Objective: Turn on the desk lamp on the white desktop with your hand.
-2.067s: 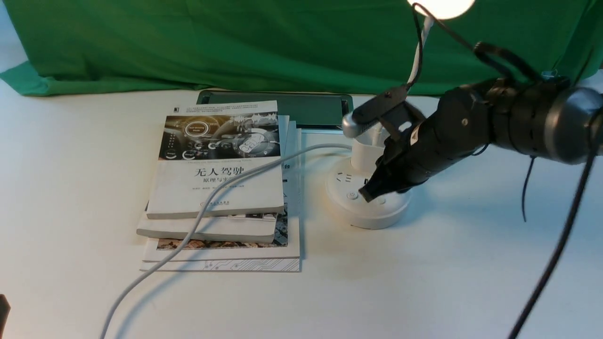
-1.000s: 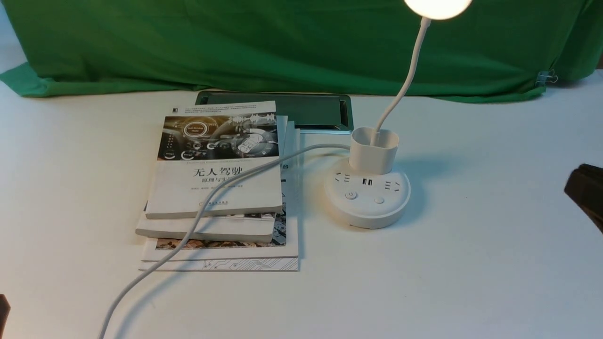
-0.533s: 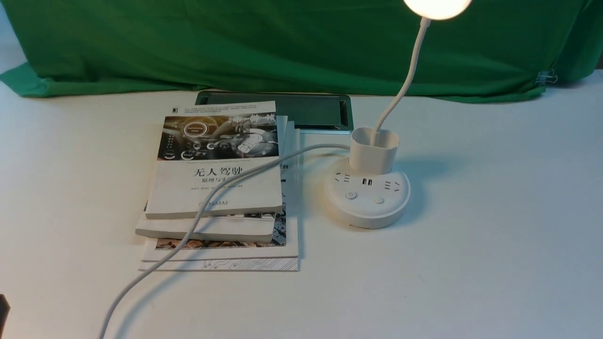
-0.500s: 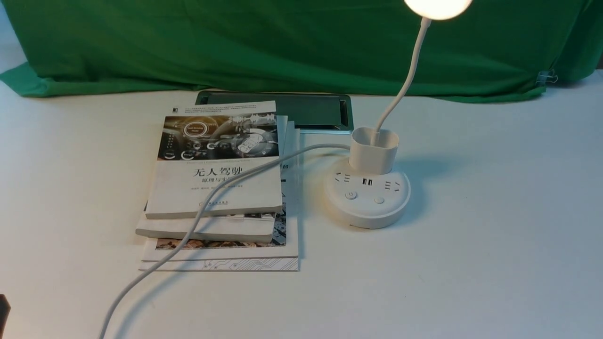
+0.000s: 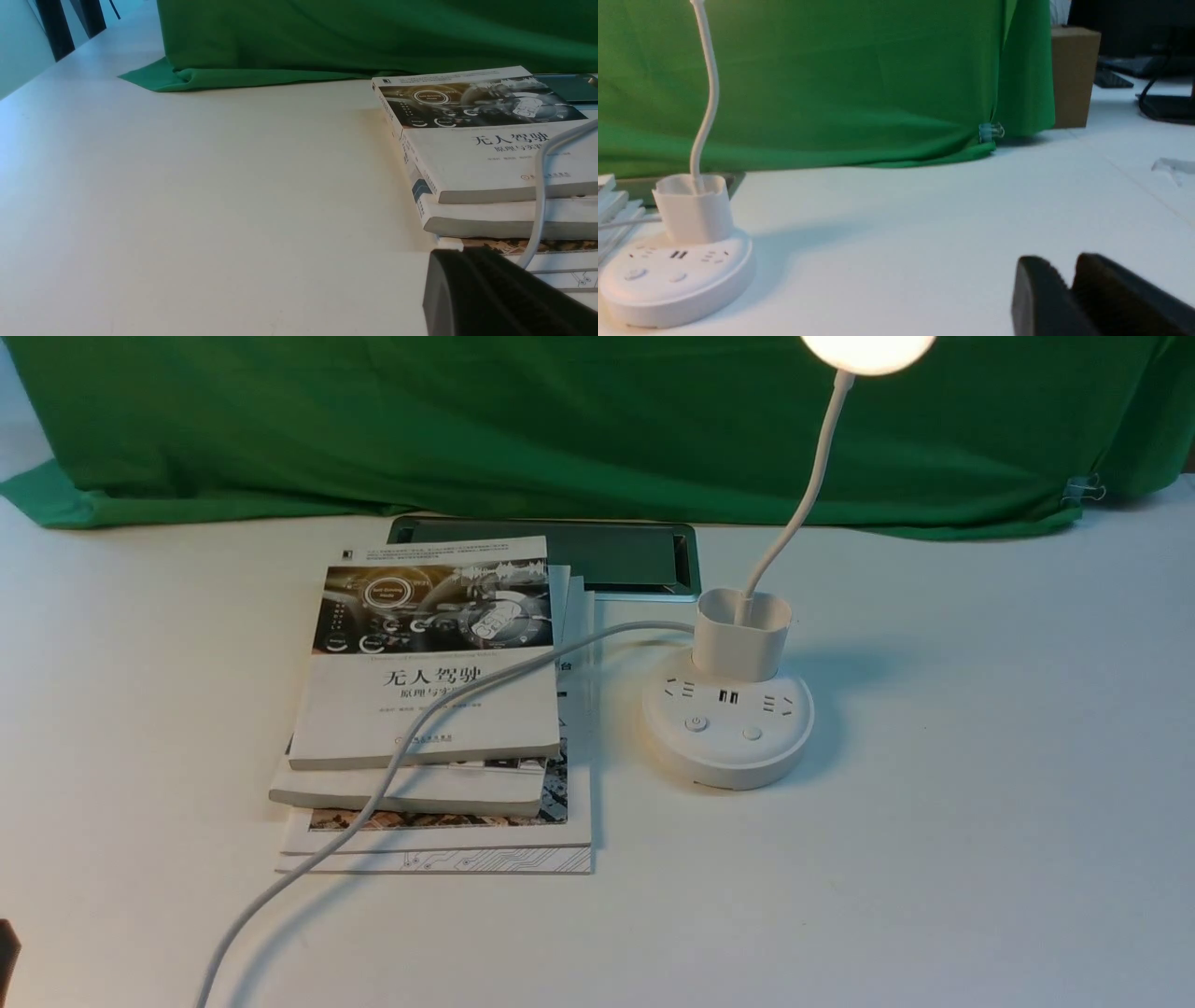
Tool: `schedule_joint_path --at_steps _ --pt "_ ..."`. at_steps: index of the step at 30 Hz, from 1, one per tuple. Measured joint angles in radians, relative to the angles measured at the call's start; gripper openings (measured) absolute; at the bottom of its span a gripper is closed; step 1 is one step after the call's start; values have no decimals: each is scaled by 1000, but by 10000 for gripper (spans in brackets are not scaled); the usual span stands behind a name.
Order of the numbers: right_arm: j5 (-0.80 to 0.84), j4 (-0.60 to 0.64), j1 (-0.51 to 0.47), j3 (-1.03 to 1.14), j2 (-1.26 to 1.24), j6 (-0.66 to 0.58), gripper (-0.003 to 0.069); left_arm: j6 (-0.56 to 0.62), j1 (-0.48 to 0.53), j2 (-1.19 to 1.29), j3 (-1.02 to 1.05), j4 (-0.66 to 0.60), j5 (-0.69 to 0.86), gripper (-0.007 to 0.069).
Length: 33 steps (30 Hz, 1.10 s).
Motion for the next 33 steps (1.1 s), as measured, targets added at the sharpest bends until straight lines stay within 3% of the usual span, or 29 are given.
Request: schedule_joint_path --at_steps 8,33 --pt "127 12 -1 0 -4 0 190 0 0 0 0 0 -1 21" --pt "142 16 -1 0 -4 1 238 0 0 0 0 0 -1 21"
